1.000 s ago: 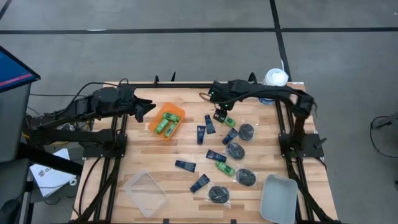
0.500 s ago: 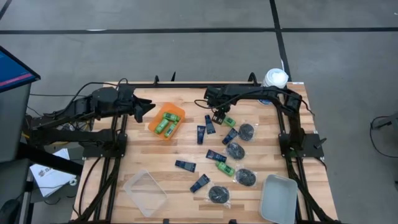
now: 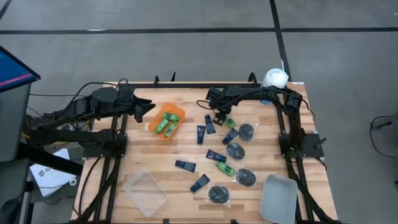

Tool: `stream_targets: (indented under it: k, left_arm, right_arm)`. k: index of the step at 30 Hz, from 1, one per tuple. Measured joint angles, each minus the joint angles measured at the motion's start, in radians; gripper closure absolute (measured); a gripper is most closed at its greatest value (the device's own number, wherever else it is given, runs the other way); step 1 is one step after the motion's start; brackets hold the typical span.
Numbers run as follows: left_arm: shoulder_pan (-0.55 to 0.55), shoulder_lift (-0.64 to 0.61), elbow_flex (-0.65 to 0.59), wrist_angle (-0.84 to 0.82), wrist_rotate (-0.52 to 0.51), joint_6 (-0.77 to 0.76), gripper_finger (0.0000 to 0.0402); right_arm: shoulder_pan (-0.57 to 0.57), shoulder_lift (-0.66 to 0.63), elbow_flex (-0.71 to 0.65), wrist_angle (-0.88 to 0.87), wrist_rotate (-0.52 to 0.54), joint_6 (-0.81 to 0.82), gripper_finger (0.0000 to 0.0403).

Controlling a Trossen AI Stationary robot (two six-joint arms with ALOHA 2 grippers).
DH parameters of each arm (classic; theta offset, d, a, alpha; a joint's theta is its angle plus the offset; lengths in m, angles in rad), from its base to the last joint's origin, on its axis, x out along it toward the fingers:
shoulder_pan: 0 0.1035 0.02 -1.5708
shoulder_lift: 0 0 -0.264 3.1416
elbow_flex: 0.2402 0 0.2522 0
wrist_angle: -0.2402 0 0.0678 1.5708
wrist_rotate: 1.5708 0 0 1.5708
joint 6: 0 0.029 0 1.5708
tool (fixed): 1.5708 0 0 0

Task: Pick & Place Travel size toiletries
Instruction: Put the green shampoo bottle into the top orange bin

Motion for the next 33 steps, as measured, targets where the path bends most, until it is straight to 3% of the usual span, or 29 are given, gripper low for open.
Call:
stream_targets:
  k: [9,17,27,33]
  left_arm:
    - [0.0,0.0,0.0,0.0,0.0,0.0,0.022]
    - [0.0,0.0,0.0,0.0,0.0,0.0,0.022]
    - [0.0,0.0,0.0,0.0,0.0,0.0,0.022]
    - [0.0,0.0,0.0,0.0,0.0,0.03,0.022]
  right_arm:
    - [-0.002,-0.005,-0.048,0.023,-0.004,0.026,0.0228]
    - [0.0,-0.005,-0.049,0.023,-0.008,0.059,0.0323]
    - [-0.002,-0.012,0.006,0.0,-0.04,0.075,0.0322]
    - [-0.008,-0.114,0.103,0.025,-0.079,0.099,0.0322]
